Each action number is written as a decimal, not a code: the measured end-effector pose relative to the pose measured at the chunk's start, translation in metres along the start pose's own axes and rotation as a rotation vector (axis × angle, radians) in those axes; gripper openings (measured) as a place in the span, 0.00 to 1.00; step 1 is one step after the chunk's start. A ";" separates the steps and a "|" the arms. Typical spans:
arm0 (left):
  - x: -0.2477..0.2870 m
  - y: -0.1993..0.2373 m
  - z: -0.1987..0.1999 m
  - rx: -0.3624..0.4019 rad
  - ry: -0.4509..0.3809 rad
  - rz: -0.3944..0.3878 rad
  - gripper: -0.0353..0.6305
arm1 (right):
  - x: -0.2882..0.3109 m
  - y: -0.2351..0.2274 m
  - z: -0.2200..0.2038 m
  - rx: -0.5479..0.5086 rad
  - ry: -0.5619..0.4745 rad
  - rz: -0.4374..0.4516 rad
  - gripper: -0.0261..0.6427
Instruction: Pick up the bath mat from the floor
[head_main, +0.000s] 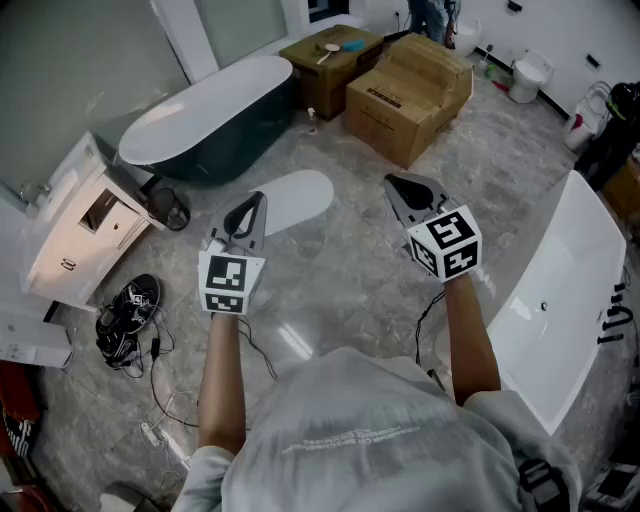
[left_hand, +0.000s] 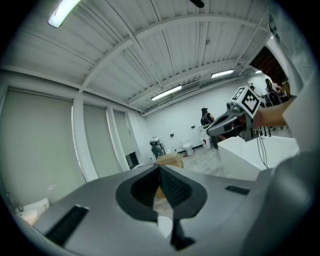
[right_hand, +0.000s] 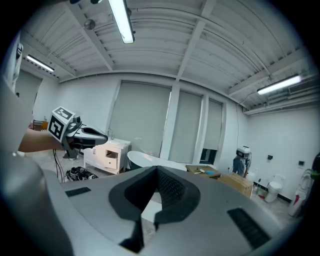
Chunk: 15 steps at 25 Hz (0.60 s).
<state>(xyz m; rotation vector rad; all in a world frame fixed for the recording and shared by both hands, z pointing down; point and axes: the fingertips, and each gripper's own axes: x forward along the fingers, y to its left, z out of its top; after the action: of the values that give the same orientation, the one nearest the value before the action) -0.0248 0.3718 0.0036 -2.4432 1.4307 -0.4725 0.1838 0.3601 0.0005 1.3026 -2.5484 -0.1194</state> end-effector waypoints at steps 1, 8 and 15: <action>0.002 -0.003 0.000 0.000 0.002 0.000 0.08 | 0.000 -0.002 -0.002 -0.001 0.001 0.001 0.06; 0.022 -0.023 0.000 -0.010 0.024 0.016 0.08 | -0.004 -0.031 -0.015 0.058 -0.031 0.040 0.06; 0.043 -0.026 -0.014 -0.034 0.066 0.037 0.08 | 0.013 -0.056 -0.033 0.059 -0.004 0.073 0.06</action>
<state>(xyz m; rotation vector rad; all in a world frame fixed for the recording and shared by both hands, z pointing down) 0.0094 0.3456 0.0326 -2.4441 1.5186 -0.5293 0.2303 0.3184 0.0240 1.2291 -2.6179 -0.0332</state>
